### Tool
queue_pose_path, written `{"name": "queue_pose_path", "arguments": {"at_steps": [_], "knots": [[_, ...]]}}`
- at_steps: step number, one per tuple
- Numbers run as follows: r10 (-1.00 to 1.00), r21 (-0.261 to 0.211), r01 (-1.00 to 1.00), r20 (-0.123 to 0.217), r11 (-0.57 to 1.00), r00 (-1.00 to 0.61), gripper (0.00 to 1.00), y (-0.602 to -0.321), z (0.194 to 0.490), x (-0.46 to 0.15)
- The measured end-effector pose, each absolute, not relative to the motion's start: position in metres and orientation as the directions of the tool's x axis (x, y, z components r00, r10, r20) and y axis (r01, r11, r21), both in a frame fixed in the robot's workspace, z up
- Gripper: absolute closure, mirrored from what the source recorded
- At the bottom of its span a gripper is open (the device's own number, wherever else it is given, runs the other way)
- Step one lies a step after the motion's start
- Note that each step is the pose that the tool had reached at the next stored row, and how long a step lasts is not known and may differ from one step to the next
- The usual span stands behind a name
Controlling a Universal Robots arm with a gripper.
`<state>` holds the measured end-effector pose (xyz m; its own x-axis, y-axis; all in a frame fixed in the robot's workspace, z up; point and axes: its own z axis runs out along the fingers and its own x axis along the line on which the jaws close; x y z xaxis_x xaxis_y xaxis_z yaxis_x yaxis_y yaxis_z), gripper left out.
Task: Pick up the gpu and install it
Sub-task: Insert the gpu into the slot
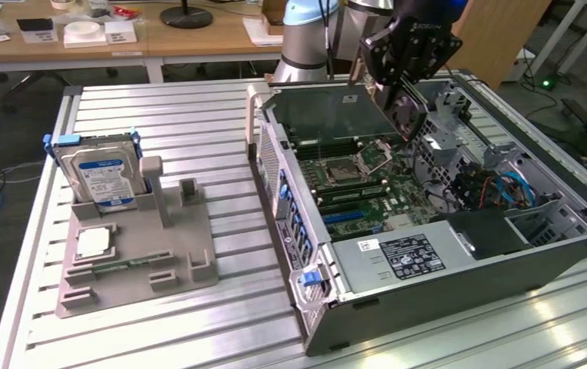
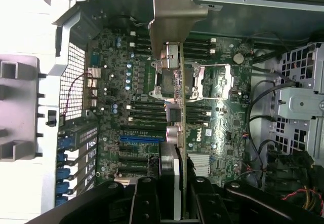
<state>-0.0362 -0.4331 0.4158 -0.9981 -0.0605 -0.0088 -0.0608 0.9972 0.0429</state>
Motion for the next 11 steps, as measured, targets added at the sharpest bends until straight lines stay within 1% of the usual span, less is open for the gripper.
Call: {"name": "queue_pose_path", "arguments": {"at_steps": [11], "knots": [[-0.165,0.043,-0.165,-0.009,0.985,-0.986,0.72,-0.4332,0.4157,-0.0362]]}}
